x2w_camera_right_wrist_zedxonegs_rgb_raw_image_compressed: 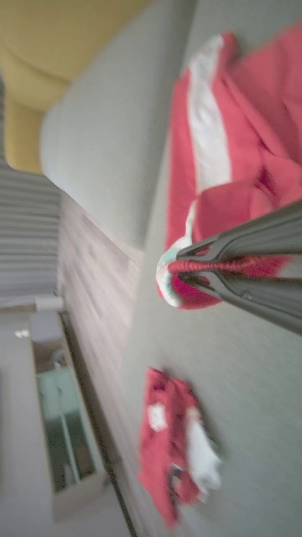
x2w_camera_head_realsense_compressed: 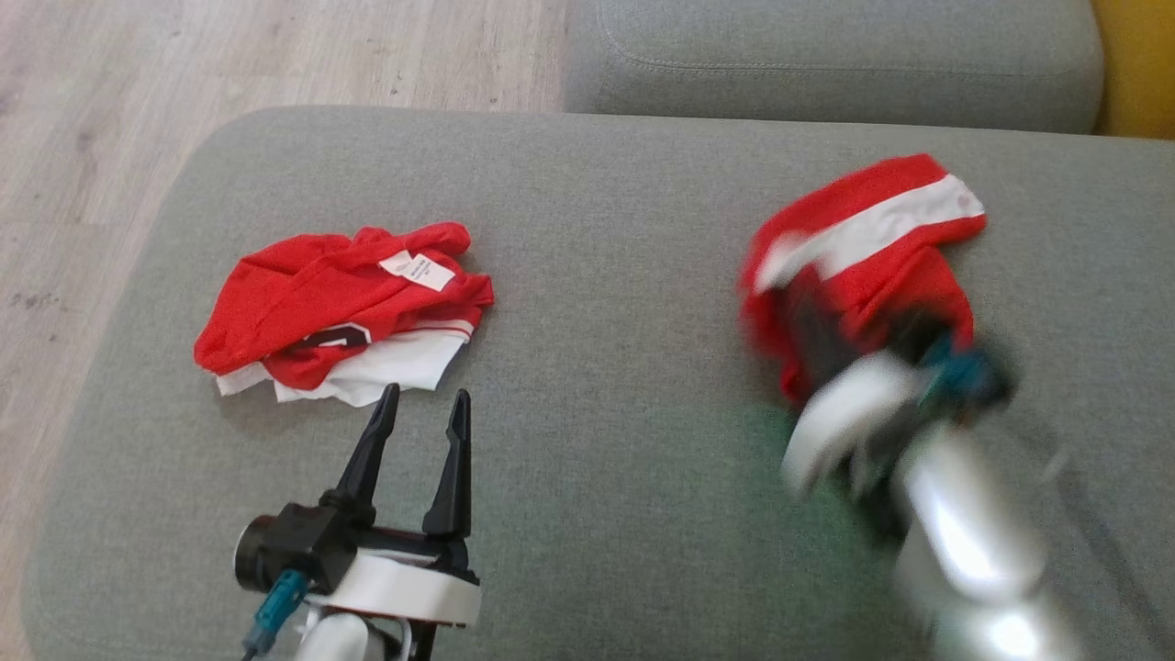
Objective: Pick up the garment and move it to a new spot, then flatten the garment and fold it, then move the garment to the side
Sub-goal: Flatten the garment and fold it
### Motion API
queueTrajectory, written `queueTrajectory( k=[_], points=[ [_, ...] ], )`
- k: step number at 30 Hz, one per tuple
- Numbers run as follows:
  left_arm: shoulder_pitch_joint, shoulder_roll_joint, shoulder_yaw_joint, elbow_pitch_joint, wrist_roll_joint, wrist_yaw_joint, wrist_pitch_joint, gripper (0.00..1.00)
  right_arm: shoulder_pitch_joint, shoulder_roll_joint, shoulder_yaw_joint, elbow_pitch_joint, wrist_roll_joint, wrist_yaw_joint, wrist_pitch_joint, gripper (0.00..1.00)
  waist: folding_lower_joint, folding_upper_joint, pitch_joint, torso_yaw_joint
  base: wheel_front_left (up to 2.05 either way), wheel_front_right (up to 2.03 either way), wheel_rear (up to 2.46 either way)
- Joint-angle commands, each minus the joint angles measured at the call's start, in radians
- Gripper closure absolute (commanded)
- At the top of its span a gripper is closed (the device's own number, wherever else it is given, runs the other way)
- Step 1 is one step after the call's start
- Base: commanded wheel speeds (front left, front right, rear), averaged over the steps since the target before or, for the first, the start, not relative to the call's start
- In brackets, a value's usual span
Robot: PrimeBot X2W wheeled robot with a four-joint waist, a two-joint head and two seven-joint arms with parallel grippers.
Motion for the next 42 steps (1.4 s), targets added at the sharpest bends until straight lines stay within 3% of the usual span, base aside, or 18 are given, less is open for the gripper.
queueTrajectory(
  k=[1, 6, 12, 13, 14, 15, 24, 30, 38, 42],
  points=[
    [-0.033, 0.005, 0.03, -0.028, 0.008, 0.001, -0.01, 0.0, 0.008, 0.014, 0.061, -0.067, 0.013, -0.001, 0.016, 1.0, 0.0, 0.0, -0.001, 0.0, 0.0, 0.0, 0.0],
    [-0.036, 0.004, 0.026, -0.026, 0.006, 0.0, -0.01, 0.0, 0.171, 0.014, 0.184, -0.15, 0.066, -0.001, 0.076, 1.0, 0.0, 0.0, -0.006, 0.004, 0.0, 0.0, 0.0],
    [-0.033, 0.003, 0.024, -0.021, 0.001, -0.002, -0.01, 0.0, 0.207, 0.014, 0.253, -0.2, 0.114, -0.001, 0.078, 1.0, 0.0, 0.0, -0.007, 0.008, 0.0, 0.0, 0.0],
    [-0.033, 0.002, 0.024, -0.021, 0.0, -0.001, -0.01, 0.0, 0.201, 0.014, 0.253, -0.201, 0.111, -0.001, 0.075, 0.32, 0.0, 0.0, -0.006, 0.008, 0.0, 0.0, 0.0],
    [-0.033, 0.002, 0.024, -0.021, 0.0, -0.001, -0.01, 0.0, 0.201, 0.014, 0.253, -0.201, 0.111, -0.001, 0.075, 0.32, 0.0, 0.0, -0.006, 0.008, 0.0, 0.0, 0.0],
    [-0.033, 0.002, 0.023, -0.021, 0.0, 0.0, -0.01, 0.0, 0.195, 0.014, 0.254, -0.199, 0.111, -0.001, 0.078, 0.0, 0.0, 0.0, -0.005, 0.008, 0.0, 0.0, 0.0],
    [-0.044, 0.0, 0.026, -0.024, -0.007, 0.005, -0.01, 0.0, 0.127, 0.014, 0.155, -0.202, 0.065, -0.001, 0.071, 0.0, 0.0, 0.0, -0.002, -0.014, 0.0, 0.0, 0.0],
    [-0.05, -0.001, 0.03, -0.033, -0.004, 0.009, -0.01, 0.0, 0.108, 0.014, 0.017, -0.228, 0.008, -0.001, 0.067, 0.0, 0.0, 0.0, -0.005, -0.053, 0.0, 0.0, 0.0],
    [-0.066, -0.002, 0.006, -0.031, -0.007, 0.007, -0.01, 0.0, 0.148, 0.014, -0.245, -0.314, -0.077, -0.001, -0.006, 0.0, 0.0, 0.0, 0.009, -0.107, 0.0, 0.0, 0.0],
    [-0.077, -0.003, -0.017, -0.017, -0.017, 0.008, -0.01, 0.0, 0.197, 0.014, -0.297, -0.339, -0.057, -0.001, -0.052, 0.0, 0.0, 0.0, 0.025, -0.12, 0.0, 0.0, 0.0]
  ],
)
